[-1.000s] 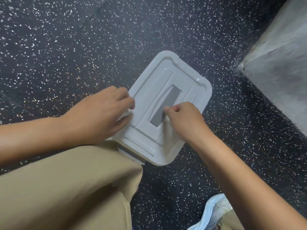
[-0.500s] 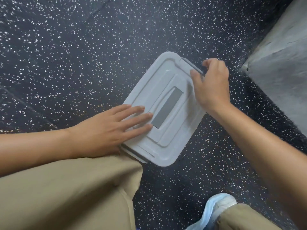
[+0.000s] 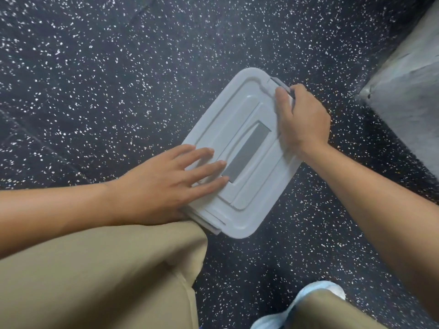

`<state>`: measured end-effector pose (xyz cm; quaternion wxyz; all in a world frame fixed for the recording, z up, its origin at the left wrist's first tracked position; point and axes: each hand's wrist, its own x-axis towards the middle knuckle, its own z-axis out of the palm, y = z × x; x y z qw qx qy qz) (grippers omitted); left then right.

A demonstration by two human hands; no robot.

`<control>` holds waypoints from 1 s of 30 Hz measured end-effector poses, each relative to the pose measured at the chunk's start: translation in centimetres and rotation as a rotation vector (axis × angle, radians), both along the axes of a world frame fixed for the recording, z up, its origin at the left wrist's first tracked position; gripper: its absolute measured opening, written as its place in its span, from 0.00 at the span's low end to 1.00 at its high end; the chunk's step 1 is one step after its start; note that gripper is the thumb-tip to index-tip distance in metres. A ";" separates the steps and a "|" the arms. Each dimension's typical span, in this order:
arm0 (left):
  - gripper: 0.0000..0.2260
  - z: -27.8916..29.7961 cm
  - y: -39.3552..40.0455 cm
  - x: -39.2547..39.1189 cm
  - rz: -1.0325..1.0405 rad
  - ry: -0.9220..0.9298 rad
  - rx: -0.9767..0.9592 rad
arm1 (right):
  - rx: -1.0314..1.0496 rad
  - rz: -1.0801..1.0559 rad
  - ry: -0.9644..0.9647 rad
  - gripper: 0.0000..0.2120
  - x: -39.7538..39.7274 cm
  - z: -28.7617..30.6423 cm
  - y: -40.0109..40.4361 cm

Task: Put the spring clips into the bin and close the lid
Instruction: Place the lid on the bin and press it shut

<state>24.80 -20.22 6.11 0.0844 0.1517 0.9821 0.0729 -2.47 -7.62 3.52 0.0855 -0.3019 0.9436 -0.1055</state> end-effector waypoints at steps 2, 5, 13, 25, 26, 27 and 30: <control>0.36 0.2 -0.3 -0.3 -0.004 0.003 0.023 | -0.029 -0.015 0.008 0.26 0.0 -0.1 0.1; 0.35 0.3 -0.4 -0.9 -0.021 -0.003 0.037 | -0.085 -0.033 0.001 0.25 -0.2 0.0 0.5; 0.31 0.7 -0.9 -2.5 -0.099 -0.026 0.041 | -0.158 -0.030 0.009 0.23 -0.1 -0.3 0.4; 0.19 -1.6 6.5 -13.1 0.211 0.150 0.146 | -0.346 -0.033 -0.032 0.21 -0.8 -0.9 0.9; 0.19 -1.8 6.7 -13.4 0.217 0.160 0.148 | -0.369 -0.052 -0.068 0.22 -0.9 -0.9 1.0; 0.19 -2.2 6.7 -13.5 0.228 0.165 0.139 | -0.392 -0.067 -0.109 0.23 -1.2 -1.1 0.9; 0.19 -2.6 7.0 -13.3 0.236 0.182 0.104 | -0.491 -0.117 -0.272 0.24 -2.1 -0.7 1.5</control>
